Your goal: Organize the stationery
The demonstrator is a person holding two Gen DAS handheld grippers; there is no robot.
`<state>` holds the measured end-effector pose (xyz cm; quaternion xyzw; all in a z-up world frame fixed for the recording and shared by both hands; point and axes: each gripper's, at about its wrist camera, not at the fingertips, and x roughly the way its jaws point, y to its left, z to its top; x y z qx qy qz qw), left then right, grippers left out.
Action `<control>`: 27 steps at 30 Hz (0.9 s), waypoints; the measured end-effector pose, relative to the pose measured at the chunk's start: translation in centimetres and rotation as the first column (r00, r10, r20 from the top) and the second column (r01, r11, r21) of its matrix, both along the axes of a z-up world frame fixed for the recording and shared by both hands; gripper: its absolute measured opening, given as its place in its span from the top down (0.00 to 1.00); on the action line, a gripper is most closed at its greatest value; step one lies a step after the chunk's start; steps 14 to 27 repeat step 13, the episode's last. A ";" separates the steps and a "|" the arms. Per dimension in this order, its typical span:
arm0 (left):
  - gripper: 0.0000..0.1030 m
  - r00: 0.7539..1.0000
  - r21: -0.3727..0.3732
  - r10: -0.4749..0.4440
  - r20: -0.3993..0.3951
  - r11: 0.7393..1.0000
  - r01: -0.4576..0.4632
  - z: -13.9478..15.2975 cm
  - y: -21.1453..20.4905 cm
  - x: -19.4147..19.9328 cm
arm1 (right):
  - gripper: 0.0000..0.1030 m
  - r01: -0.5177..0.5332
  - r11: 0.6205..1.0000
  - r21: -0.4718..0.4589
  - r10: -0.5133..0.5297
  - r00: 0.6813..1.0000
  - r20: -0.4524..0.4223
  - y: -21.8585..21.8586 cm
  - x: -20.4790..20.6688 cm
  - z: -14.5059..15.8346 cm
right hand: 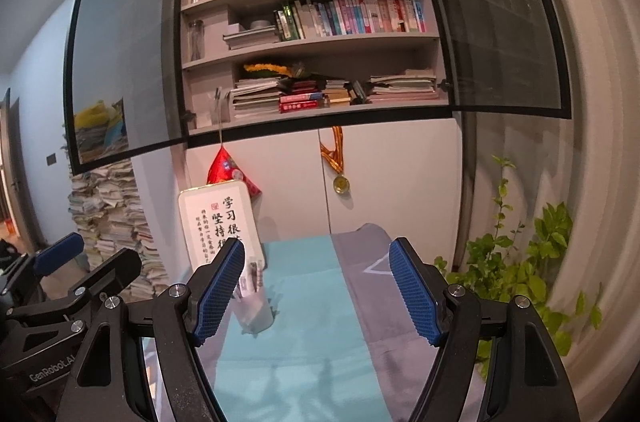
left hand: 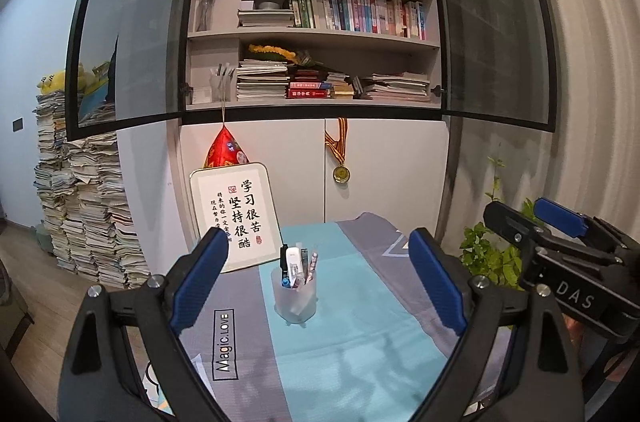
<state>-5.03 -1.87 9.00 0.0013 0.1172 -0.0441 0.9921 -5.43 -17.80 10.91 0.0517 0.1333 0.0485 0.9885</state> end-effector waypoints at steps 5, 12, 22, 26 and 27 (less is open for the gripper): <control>0.11 1.000 0.011 -0.004 -0.002 1.000 0.004 -0.1 -0.2 -0.1 | 0.27 0.000 1.000 0.006 0.000 1.000 -0.006 0.0 -0.1 -0.1; 0.09 1.000 0.019 -0.004 0.001 1.000 0.004 -0.1 -0.4 -0.1 | 0.27 -0.003 1.000 0.008 0.003 1.000 -0.008 0.0 -0.1 -0.3; 0.08 1.000 0.021 -0.003 0.000 1.000 0.003 -0.1 -0.4 -0.2 | 0.27 -0.003 1.000 0.007 0.003 1.000 -0.008 0.1 -0.1 -0.3; 0.08 1.000 0.021 -0.003 0.000 1.000 0.003 -0.1 -0.4 -0.2 | 0.27 -0.003 1.000 0.007 0.003 1.000 -0.008 0.1 -0.1 -0.3; 0.08 1.000 0.021 -0.003 0.000 1.000 0.003 -0.1 -0.4 -0.2 | 0.27 -0.003 1.000 0.007 0.003 1.000 -0.008 0.1 -0.1 -0.3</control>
